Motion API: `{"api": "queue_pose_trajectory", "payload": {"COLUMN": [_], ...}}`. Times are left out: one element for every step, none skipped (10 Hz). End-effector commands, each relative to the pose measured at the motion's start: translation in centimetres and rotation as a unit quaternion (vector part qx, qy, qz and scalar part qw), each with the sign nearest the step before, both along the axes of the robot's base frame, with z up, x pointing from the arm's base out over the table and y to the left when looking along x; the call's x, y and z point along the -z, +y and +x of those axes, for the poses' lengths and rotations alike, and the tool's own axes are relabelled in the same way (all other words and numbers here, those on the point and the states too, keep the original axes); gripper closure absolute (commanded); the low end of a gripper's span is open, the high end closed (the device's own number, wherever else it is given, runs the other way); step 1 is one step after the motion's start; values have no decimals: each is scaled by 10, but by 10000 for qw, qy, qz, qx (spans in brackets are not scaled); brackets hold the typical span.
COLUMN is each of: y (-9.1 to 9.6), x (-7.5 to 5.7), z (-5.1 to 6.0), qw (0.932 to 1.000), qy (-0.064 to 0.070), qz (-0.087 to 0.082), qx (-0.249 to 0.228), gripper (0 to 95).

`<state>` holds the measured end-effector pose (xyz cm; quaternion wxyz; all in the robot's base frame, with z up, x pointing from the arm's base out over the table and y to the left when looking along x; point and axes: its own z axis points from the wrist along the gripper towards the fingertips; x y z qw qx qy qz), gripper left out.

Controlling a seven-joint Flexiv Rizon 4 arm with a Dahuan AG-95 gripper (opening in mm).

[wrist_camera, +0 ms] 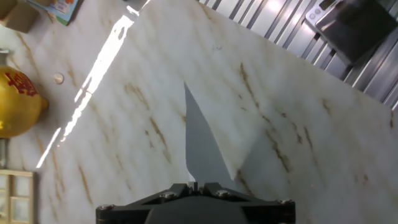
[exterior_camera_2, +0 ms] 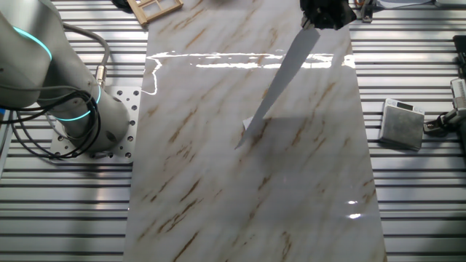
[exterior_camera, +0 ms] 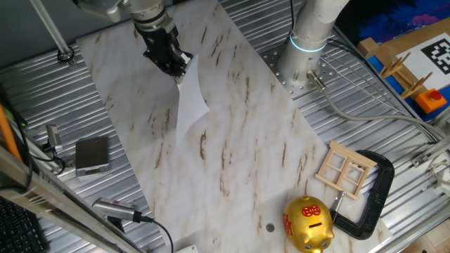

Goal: Flip over and spread out the paper that is laid flat on the table

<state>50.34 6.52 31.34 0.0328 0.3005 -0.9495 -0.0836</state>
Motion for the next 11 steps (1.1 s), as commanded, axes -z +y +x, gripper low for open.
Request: {"api": "queue_pose_trajectory", "payload": {"y": [-2,-2,-2,-3,-3,-4,-4,-4,-5,-5,-5], "x": [4,5,6,7,8,10,12,13,14,14,14], "z": [4,4,5,5,6,6,7,7,8,8,9], "qw": [10000,9999,9999,9999,9999,9999,9999,9999,9998,9998,9998], "qy": [-73,-77,-86,-93,-98,-103,-118,-127,-131,-134,-140], "qz": [-40,-45,-61,-62,-62,-59,-57,-55,-57,-63,-66], "qx": [-50,-55,-65,-74,-81,-83,-89,-93,-105,-113,-124], "gripper": [950,950,950,950,950,950,950,950,950,950,950]}}
